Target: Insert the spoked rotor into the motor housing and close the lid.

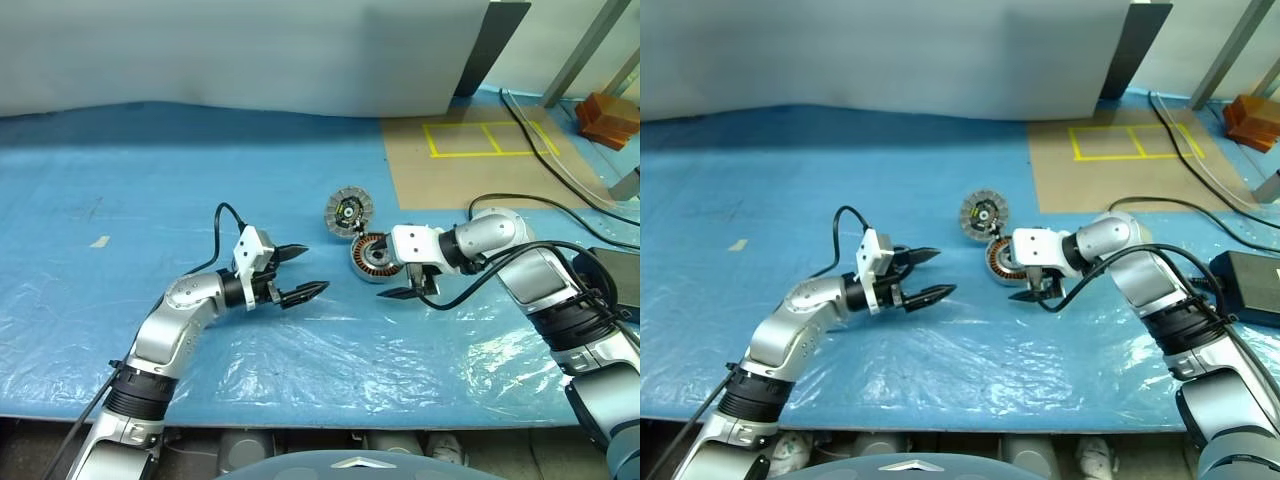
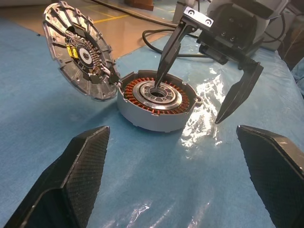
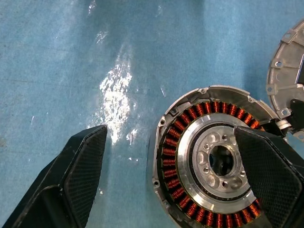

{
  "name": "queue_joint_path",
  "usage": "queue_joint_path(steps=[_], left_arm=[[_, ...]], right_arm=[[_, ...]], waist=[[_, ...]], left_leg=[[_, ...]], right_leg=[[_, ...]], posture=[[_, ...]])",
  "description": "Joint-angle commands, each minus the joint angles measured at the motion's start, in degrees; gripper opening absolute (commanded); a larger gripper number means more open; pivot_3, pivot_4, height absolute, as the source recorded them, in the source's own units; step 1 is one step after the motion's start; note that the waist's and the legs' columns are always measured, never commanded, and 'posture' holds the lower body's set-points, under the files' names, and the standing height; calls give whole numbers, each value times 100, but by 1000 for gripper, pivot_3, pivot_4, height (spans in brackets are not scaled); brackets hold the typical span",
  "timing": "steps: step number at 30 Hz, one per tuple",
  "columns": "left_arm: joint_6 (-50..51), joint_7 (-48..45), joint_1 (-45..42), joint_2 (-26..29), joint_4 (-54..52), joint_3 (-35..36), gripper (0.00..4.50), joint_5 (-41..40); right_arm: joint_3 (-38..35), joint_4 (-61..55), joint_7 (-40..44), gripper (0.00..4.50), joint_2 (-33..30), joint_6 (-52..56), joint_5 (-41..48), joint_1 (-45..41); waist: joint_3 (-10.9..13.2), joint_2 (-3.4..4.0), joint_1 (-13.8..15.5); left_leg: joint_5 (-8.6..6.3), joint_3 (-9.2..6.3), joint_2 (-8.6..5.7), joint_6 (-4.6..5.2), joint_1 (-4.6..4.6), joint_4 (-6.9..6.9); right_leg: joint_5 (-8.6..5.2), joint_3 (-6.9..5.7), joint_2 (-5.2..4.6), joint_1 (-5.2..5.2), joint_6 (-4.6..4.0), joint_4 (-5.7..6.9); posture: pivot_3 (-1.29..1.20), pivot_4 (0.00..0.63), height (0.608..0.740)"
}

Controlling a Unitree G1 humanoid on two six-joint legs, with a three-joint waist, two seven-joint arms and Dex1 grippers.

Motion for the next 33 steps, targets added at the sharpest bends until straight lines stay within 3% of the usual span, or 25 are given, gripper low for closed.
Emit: queue_joint_path(steps=[1,10,13,19,22,25,33], left_arm=[[-4,25,-80,-4,-244,17,4500,-79],[53,57,-59,1,-263,26,4500,-92],[45,55,-66,-7,-253,22,4500,-90],[21,42,-99,-42,-188,15,4500,-90],[26,52,-110,-76,-173,13,4500,-99],[56,71,-101,-118,-177,20,4500,-121],[110,173,24,-207,-310,-26,4500,-109]], right_arm=[[5,281,-72,4482,50,-130,-109,-85],[40,331,13,4482,73,-219,-204,-33],[72,247,59,3888,141,-226,-185,-47],[239,166,-4,1930,365,-20,-351,-159],[266,217,-63,1766,511,233,-436,-273],[154,72,-138,1766,817,1195,-312,-563],[299,-862,-286,1766,1128,5333,261,-1131]], waist=[[0,0,0],[0,0,-3],[0,0,-4],[-1,-1,-21],[-2,-3,-23],[-2,-3,-49],[-1,-2,13]], left_leg=[[0,0,0,0,0,1],[1,1,0,1,1,9],[1,1,0,2,2,10],[1,1,8,2,4,8],[2,3,14,0,8,9],[6,6,15,-6,15,9],[17,4,22,-24,15,2]], right_leg=[[0,0,0,0,0,1],[1,1,-1,0,-1,11],[1,1,0,0,-2,14],[0,1,10,-2,-4,15],[1,0,14,-2,-8,18],[7,2,15,-2,-17,21],[12,1,23,-9,-26,32]], posture=[[0,150,740],[0,150,740],[0,150,740],[0,150,740],[0,150,740],[0,150,740],[0,150,740]])
